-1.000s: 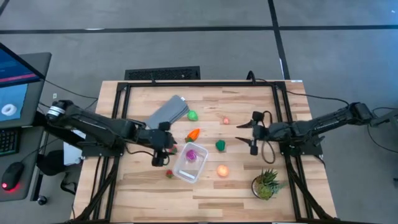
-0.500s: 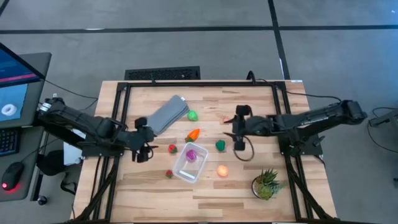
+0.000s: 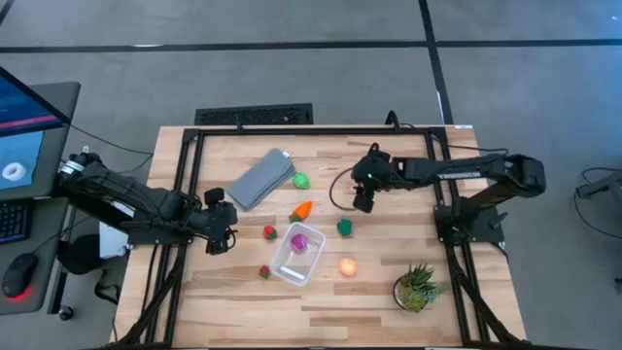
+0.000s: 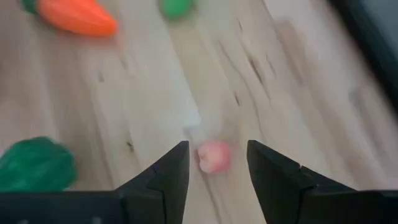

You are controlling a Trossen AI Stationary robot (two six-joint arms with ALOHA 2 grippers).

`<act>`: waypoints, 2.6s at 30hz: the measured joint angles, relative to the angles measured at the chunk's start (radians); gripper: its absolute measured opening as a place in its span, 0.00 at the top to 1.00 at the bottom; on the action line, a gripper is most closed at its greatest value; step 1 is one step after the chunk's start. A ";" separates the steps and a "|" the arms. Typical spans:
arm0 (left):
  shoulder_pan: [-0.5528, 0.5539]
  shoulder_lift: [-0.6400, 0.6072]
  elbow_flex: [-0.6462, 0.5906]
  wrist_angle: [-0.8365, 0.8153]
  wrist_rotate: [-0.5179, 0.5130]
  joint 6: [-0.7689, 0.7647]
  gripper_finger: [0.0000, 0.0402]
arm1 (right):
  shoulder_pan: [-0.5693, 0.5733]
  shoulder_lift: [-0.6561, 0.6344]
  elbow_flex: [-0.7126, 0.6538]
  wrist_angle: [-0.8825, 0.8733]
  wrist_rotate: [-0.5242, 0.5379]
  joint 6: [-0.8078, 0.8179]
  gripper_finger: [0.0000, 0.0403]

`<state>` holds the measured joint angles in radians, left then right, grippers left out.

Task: Pick and placing Produce into tupperware
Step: Put the pink peach into the transparent bin

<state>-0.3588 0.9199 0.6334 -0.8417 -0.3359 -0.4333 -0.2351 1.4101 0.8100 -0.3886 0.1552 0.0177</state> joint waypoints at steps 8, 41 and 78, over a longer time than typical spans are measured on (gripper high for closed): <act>0.000 -0.004 0.000 -0.006 -0.015 -0.001 0.48 | -0.055 0.086 0.040 0.014 -0.034 0.060 0.54; 0.000 -0.004 0.000 -0.006 -0.095 -0.007 0.48 | -0.062 0.213 0.070 0.002 -0.023 -0.107 0.38; 0.000 -0.004 0.001 -0.006 -0.095 -0.025 0.48 | -0.060 0.248 0.070 -0.015 -0.025 -0.122 0.38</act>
<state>-0.3584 0.9157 0.6346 -0.8474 -0.4308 -0.4583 -0.2951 1.6585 0.8799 -0.4034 0.1307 -0.1040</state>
